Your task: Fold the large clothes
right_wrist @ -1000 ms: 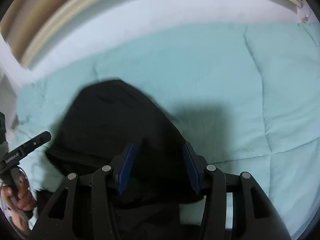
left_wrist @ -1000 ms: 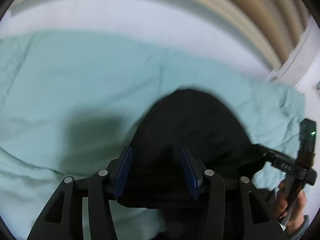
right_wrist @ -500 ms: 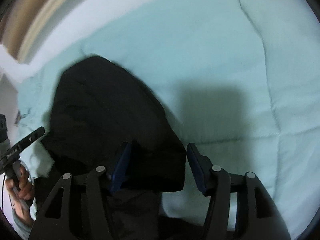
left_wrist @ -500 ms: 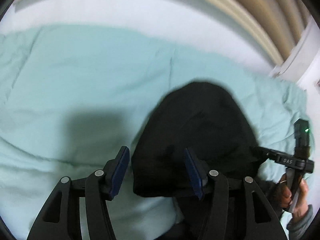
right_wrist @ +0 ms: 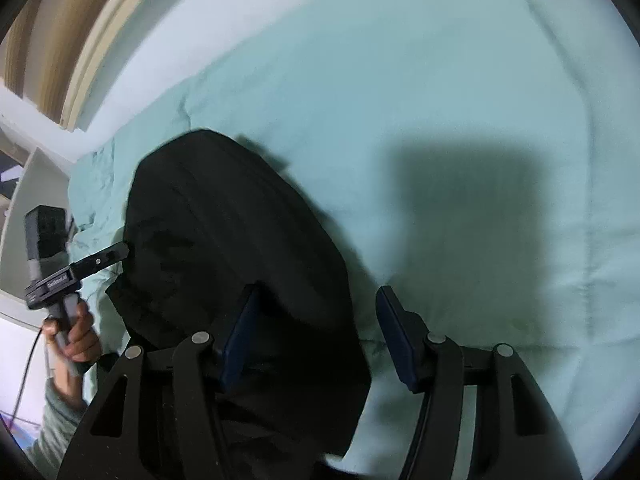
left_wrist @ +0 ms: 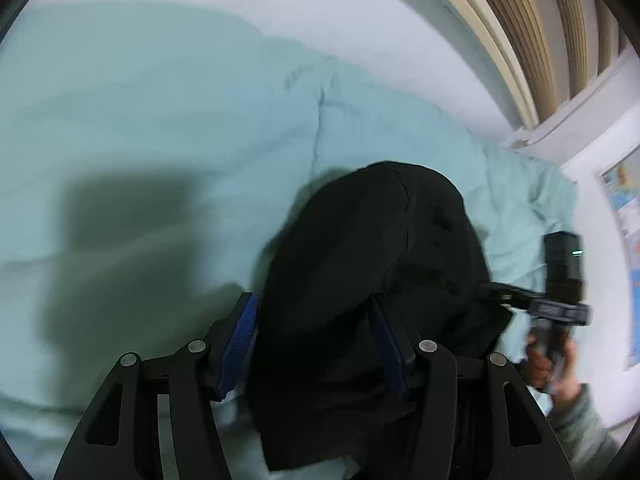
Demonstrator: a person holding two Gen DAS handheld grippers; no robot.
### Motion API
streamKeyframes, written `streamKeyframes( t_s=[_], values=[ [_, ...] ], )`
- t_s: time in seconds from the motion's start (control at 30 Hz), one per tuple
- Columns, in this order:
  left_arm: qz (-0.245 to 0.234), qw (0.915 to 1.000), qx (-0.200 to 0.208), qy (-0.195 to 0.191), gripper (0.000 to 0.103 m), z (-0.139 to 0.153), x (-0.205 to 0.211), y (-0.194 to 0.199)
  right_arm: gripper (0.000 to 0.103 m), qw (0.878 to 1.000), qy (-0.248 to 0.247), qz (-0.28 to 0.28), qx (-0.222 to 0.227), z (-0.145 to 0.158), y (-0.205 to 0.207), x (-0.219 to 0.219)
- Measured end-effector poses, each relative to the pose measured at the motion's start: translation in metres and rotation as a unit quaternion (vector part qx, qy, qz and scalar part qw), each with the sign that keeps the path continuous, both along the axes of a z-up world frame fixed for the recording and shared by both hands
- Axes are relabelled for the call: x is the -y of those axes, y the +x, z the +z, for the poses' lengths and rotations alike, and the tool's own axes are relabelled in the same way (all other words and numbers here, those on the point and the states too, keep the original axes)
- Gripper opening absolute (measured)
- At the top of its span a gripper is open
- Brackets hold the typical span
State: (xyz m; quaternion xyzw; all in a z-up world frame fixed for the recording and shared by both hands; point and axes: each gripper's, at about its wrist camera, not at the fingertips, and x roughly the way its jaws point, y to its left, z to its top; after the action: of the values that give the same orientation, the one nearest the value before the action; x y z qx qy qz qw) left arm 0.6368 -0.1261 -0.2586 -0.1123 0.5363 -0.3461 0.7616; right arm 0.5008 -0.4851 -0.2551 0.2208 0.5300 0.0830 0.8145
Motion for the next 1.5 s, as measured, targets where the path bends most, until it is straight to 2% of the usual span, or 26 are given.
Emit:
streamKeyframes(
  t_s=[0.07, 0.13, 0.2, 0.23, 0.27, 0.3, 0.33, 0.4, 0.43, 0.57, 0.73, 0.83, 1.0, 1.1, 1.2, 1.3, 1.37, 1.43, 1.5],
  values=[
    [-0.01, 0.9998, -0.015, -0.009, 0.059, -0.008, 0.004, 0.006, 0.063, 0.999, 0.027, 0.016, -0.006, -0.011, 0.004, 0.004],
    [-0.024, 0.9996, -0.012, -0.005, 0.059, -0.01, 0.009, 0.005, 0.063, 0.998, 0.048, 0.031, -0.01, -0.015, 0.005, 0.005],
    [-0.029, 0.9996, -0.002, 0.005, 0.059, -0.01, 0.016, 0.002, 0.057, 0.996, 0.067, 0.051, -0.014, -0.018, 0.01, -0.001],
    [-0.03, 0.9995, 0.005, 0.01, 0.059, -0.01, 0.019, 0.0, 0.056, 0.996, 0.061, 0.058, -0.016, -0.019, 0.012, -0.008],
    [-0.027, 0.9993, 0.017, 0.017, 0.056, -0.008, 0.02, -0.003, 0.051, 0.997, 0.04, 0.066, -0.015, -0.018, 0.014, -0.017],
    [-0.029, 0.9988, 0.034, 0.022, 0.038, -0.003, 0.019, -0.008, 0.039, 0.997, 0.021, 0.077, -0.007, -0.015, 0.013, -0.027],
    [-0.032, 0.998, 0.048, 0.027, 0.027, 0.001, 0.022, -0.013, 0.036, 0.997, 0.011, 0.083, 0.0, -0.013, 0.012, -0.033],
    [-0.042, 0.9952, 0.082, 0.034, 0.018, 0.017, 0.024, -0.028, 0.019, 0.995, -0.02, 0.096, 0.021, 0.001, 0.004, -0.046],
    [-0.047, 0.9937, 0.095, 0.036, 0.016, 0.026, 0.025, -0.034, 0.017, 0.994, -0.032, 0.104, 0.031, 0.009, -0.001, -0.052],
    [-0.065, 0.987, 0.142, 0.039, 0.013, 0.066, 0.023, -0.07, 0.015, 0.986, -0.092, 0.12, 0.072, 0.048, -0.034, -0.076],
    [-0.077, 0.9775, 0.194, 0.032, 0.013, 0.122, 0.014, -0.123, 0.014, 0.977, -0.131, 0.122, 0.117, 0.098, -0.087, -0.093],
    [-0.088, 0.9731, 0.21, 0.033, 0.013, 0.149, 0.008, -0.155, 0.014, 0.971, -0.152, 0.118, 0.141, 0.127, -0.12, -0.11],
    [-0.119, 0.9593, 0.252, 0.044, 0.013, 0.19, -0.003, -0.222, 0.014, 0.959, -0.194, 0.119, 0.168, 0.164, -0.185, -0.132],
    [-0.128, 0.9556, 0.262, 0.043, 0.013, 0.203, -0.014, -0.26, 0.014, 0.95, -0.222, 0.121, 0.181, 0.18, -0.23, -0.152],
    [-0.131, 0.9546, 0.264, 0.043, 0.013, 0.201, -0.03, -0.299, 0.014, 0.946, -0.239, 0.11, 0.189, 0.189, -0.275, -0.164],
    [-0.134, 0.9557, 0.255, 0.059, 0.014, 0.187, -0.037, -0.341, 0.014, 0.944, -0.26, 0.09, 0.184, 0.179, -0.313, -0.171],
    [-0.128, 0.958, 0.24, 0.09, 0.015, 0.166, -0.034, -0.358, 0.014, 0.95, -0.255, 0.078, 0.164, 0.163, -0.332, -0.174],
    [-0.118, 0.9611, 0.213, 0.13, 0.016, 0.139, -0.031, -0.372, 0.014, 0.962, -0.233, 0.065, 0.127, 0.137, -0.348, -0.172],
    [-0.107, 0.9666, 0.171, 0.158, 0.016, 0.104, -0.036, -0.385, 0.017, 0.97, -0.221, 0.055, 0.081, 0.11, -0.359, -0.17]
  ],
)
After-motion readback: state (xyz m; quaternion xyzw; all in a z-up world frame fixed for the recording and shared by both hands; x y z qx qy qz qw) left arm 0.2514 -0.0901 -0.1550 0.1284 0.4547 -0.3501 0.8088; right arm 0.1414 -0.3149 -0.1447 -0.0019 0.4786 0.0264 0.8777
